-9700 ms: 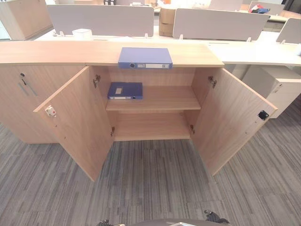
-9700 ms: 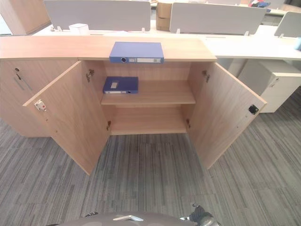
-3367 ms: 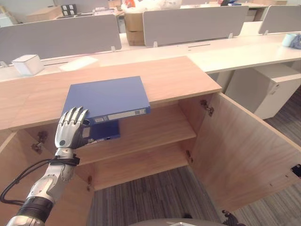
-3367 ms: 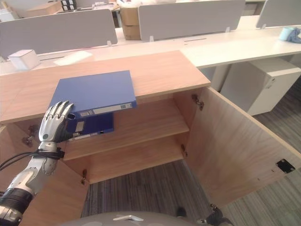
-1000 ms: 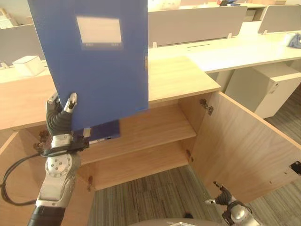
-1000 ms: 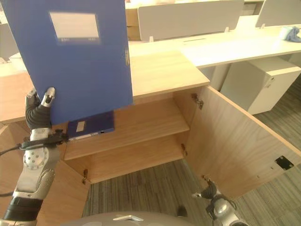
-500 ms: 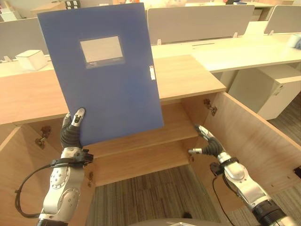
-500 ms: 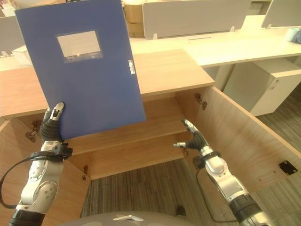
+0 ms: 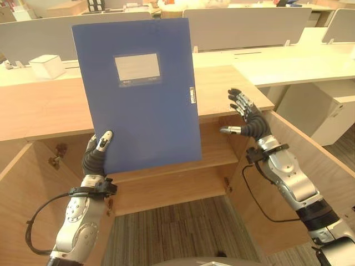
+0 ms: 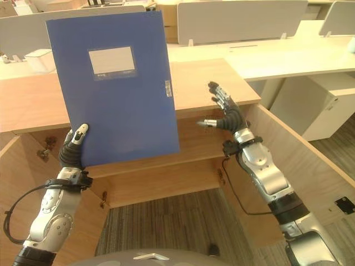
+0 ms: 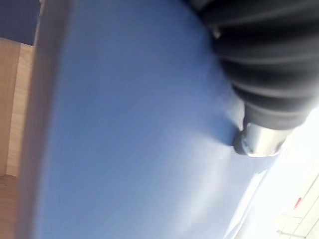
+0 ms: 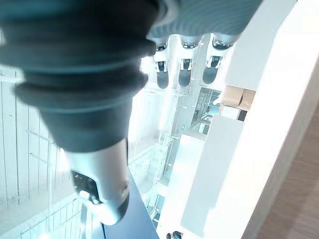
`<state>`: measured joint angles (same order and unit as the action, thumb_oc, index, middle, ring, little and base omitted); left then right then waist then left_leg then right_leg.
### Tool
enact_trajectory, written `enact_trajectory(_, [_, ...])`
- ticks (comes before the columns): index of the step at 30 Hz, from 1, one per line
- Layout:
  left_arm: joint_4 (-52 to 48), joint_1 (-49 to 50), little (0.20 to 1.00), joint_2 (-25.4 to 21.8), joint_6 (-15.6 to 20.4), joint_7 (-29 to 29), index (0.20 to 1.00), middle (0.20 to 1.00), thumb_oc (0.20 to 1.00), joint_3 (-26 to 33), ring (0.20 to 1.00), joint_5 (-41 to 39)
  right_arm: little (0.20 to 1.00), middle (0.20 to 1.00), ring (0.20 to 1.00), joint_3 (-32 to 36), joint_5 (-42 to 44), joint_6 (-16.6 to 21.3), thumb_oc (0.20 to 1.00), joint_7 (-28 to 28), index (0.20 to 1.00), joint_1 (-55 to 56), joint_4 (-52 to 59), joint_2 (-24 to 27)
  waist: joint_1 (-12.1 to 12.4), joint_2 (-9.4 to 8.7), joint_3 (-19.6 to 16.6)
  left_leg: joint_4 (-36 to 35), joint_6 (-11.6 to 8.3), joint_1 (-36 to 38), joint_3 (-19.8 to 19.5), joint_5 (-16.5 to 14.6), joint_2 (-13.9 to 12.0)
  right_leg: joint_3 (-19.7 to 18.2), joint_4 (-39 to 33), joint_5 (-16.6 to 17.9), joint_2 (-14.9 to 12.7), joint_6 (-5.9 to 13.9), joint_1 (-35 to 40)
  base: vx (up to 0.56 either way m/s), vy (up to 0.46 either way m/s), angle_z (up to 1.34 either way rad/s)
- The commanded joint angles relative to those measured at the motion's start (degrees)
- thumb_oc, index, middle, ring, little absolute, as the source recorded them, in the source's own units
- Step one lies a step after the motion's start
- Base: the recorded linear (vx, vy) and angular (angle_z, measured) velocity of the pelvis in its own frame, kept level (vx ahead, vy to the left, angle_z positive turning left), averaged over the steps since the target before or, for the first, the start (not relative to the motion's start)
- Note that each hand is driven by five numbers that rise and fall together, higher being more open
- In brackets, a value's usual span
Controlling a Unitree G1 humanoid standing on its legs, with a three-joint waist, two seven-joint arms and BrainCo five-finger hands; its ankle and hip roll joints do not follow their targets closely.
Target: Put the empty folder in the office cabinet
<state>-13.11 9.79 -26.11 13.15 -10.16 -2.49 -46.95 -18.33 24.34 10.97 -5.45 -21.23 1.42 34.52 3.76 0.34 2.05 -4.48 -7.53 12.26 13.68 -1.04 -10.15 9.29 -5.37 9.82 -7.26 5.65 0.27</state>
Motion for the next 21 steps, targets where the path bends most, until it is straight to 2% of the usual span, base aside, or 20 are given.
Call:
enact_trajectory(1, [-1.9,-2.5,0.200,-5.3,2.7,-1.7,0.200,0.200,0.200,0.7,0.200,-1.1,1.000,1.000,1.000,1.0,6.1,2.6,1.000,1.2,1.000,-5.0,-1.0,1.3,-0.5,-2.94,-1.8,-0.5,0.08,-5.9,-1.8,2.6,-1.2,-1.0,0.4,-6.3,-5.2,4.43,6.3,0.00,0.000,0.00])
enact_trajectory(7, [-3.2,-2.6,0.200,-7.9,2.4,-3.0,0.200,0.200,0.200,-0.3,0.200,-1.6,1.000,1.000,1.000,-4.3,14.7,0.6,1.000,-2.5,1.000,-8.8,-0.2,3.9,-0.4,-3.30,-1.8,-0.5,-0.19,-6.0,-1.6,2.8,-1.3,-1.2,0.4,-6.1,-4.9,4.45,5.9,0.00,0.000,0.00])
enact_trajectory(12, [-4.4,-2.8,0.200,-10.2,2.4,-3.3,0.200,0.200,0.200,-1.3,0.200,-2.1,1.000,1.000,1.000,-11.2,24.7,-3.1,1.000,-5.9,1.000,-13.1,-0.9,6.3,-0.4,-3.60,-1.9,-0.5,-0.59,-6.1,-1.4,3.1,-1.5,-1.3,0.4,-6.0,-4.7,4.47,5.7,0.00,0.000,0.00])
enact_trajectory(17, [-5.2,-3.4,0.200,-12.4,2.7,-3.5,0.200,0.200,0.200,-2.8,0.200,-2.3,1.000,1.000,1.000,-16.8,31.8,-5.4,1.000,-7.6,1.000,-17.0,-1.2,8.8,-0.3,-3.80,-1.9,-0.5,-0.90,-6.1,-1.2,3.3,-1.6,-1.3,0.4,-5.9,-4.6,4.54,5.6,0.00,0.000,0.00])
enact_trajectory(21, [-5.5,-4.3,0.200,-13.7,3.2,-3.6,0.200,0.200,0.200,-4.1,0.200,-2.1,1.000,1.000,1.000,-20.1,34.8,-6.6,1.000,-8.1,1.000,-19.5,-1.9,8.8,-0.3,-3.85,-1.9,-0.5,-1.07,-6.1,-1.2,3.5,-1.7,-1.3,0.4,-5.9,-4.6,4.63,5.5,0.00,0.000,0.00])
